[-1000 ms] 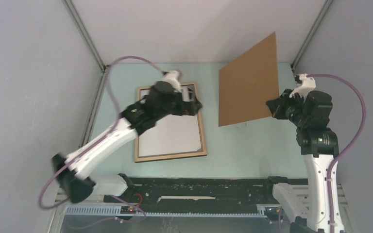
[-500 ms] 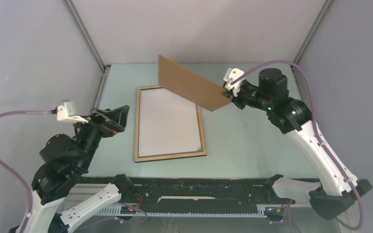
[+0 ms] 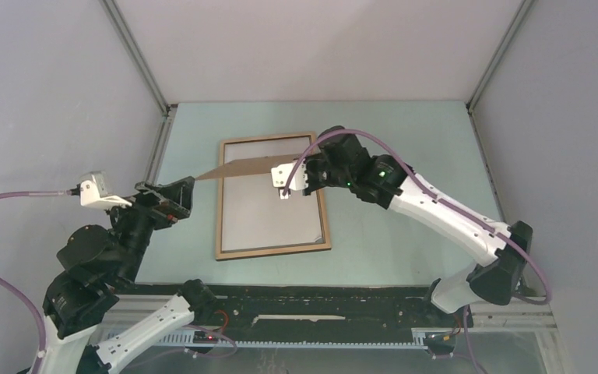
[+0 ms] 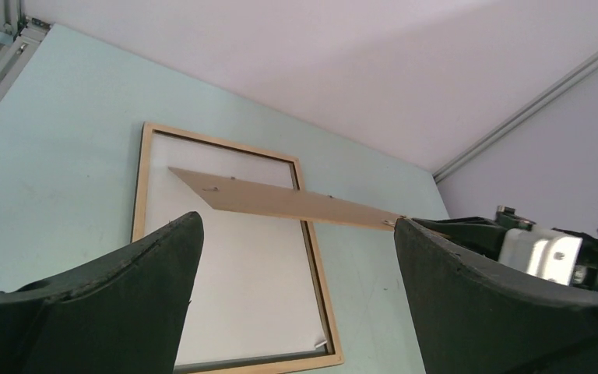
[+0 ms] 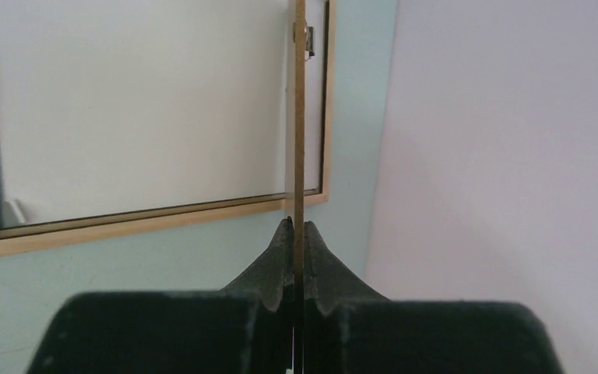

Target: Put the photo into the frame

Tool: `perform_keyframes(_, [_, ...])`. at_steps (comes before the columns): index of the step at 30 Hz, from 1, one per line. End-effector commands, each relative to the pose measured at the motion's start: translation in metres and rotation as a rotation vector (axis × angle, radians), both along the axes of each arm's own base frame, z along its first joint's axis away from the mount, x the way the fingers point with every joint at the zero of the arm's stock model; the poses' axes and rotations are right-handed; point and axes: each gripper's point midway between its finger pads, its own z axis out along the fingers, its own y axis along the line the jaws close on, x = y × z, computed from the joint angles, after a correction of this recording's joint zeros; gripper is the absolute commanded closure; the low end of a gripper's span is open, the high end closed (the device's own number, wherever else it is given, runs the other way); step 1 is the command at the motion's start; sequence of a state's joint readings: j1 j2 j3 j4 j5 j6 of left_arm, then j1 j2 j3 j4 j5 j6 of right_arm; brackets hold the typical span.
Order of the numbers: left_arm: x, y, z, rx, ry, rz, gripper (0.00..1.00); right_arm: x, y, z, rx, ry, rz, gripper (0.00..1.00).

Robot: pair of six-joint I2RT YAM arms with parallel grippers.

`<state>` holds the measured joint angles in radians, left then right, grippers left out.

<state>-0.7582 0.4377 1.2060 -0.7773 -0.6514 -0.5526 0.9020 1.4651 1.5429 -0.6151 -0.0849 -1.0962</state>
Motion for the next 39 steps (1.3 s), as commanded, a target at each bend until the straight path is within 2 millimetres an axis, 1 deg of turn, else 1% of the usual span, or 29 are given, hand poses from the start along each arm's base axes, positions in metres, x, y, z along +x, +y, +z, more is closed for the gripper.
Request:
perform_keyframes(1, [-0.005,0.012,0.008,-0.025,-0.014,0.037,0.0,0.027,0.011,0.032,0.039,-0.229,-0.047,1.0])
perform_keyframes(2, [-0.005,0.013,0.008,-0.022,-0.013,0.042,0.0,0.028,0.014,0.025,0.03,-0.242,-0.05,1.0])
perform_keyframes(4, [-0.006,0.016,0.008,-0.025,-0.016,0.05,0.0,0.027,0.021,0.016,0.07,-0.271,-0.036,1.0])
perform_keyframes(8, [-0.007,0.017,0.009,-0.023,-0.02,0.052,0.0,0.028,0.026,-0.007,0.08,-0.279,-0.026,1.0])
perform_keyframes(11, [-0.005,0.016,0.01,-0.016,-0.017,0.051,0.0,0.023,0.035,-0.016,0.116,-0.295,0.032,1.0])
perform_keyframes(15, [-0.004,0.013,0.009,-0.011,-0.011,0.043,0.0,0.019,0.042,-0.03,0.106,-0.281,0.078,1.0])
perform_keyframes(16, [-0.004,0.012,0.008,-0.012,-0.011,0.042,0.0,0.019,0.044,-0.027,0.126,-0.295,0.084,1.0])
perform_keyframes(21, [-0.005,0.013,0.01,-0.015,-0.016,0.041,0.0,0.014,0.052,-0.027,0.153,-0.306,0.11,1.0])
perform_keyframes(25, [-0.006,0.014,0.012,-0.016,-0.02,0.041,0.0,0.008,0.058,-0.015,0.195,-0.327,0.123,1.0])
perform_keyframes(27, [-0.005,0.014,0.012,-0.012,-0.019,0.04,0.0,0.007,0.061,-0.014,0.207,-0.329,0.134,1.0])
perform_keyframes(29, [-0.005,0.013,0.012,-0.012,-0.019,0.038,0.0,0.01,0.063,-0.019,0.198,-0.328,0.13,1.0])
perform_keyframes(35, [-0.007,0.013,0.013,-0.019,-0.024,0.032,0.0,0.02,0.065,-0.049,0.158,-0.269,0.113,1.0])
perform_keyframes(39, [-0.008,0.013,0.013,-0.021,-0.024,0.03,0.0,0.024,0.065,-0.064,0.169,-0.264,0.109,1.0])
